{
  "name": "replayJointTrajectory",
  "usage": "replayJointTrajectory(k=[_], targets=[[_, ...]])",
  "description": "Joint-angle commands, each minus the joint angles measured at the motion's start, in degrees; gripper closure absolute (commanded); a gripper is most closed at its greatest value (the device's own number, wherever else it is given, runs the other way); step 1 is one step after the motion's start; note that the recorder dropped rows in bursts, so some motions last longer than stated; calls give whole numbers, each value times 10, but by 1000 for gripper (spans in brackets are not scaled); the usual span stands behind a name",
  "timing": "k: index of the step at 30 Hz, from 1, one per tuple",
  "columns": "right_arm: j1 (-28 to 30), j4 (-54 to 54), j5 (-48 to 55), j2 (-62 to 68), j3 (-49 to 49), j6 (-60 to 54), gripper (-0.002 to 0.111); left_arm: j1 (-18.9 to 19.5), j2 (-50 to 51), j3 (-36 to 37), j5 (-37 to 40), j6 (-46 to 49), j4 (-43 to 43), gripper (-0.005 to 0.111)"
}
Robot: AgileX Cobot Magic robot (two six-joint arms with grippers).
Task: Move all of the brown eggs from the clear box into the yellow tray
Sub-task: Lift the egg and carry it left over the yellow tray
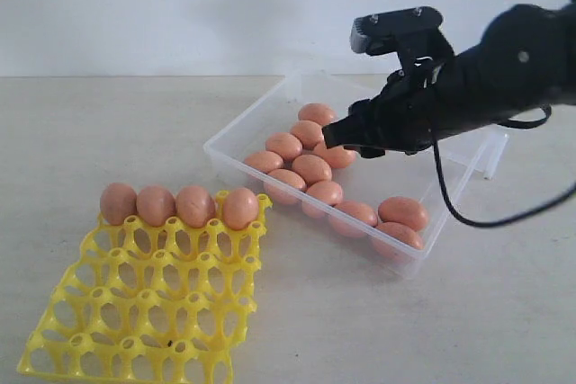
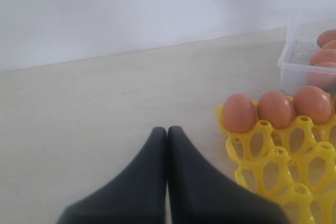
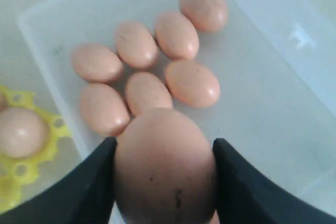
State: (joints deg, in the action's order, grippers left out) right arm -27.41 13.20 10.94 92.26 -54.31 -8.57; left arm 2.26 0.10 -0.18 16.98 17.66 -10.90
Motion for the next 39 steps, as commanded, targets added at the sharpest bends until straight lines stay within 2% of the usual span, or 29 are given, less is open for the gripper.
replayJointTrajectory(k=[1,4,10,17,21,26,31,36,39], targets=[[-58,0,-209,-118,111,13,109,-4,-1,2,-5,3,0,111],[-95,0,-313,-161,150,78,109,-4,-1,2,-5,3,0,111],[-149,-41,-422,-140,149,273,109,-4,-1,2,-5,3,0,111],[-165,-348,-515,-17,75,553,109,-4,-1,2,-5,3,0,111],[-165,-469,-515,70,-17,655,109,-4,-1,2,-5,3,0,111],[-165,-512,-515,155,-107,697,109,-4,-1,2,-5,3,0,111],[-166,-610,-489,213,-200,769,109,-4,-1,2,-5,3,0,111],[-171,-678,-427,257,-265,853,109,-4,-1,2,-5,3,0,111],[-180,-771,-419,281,-279,899,109,-4,-1,2,-5,3,0,111]])
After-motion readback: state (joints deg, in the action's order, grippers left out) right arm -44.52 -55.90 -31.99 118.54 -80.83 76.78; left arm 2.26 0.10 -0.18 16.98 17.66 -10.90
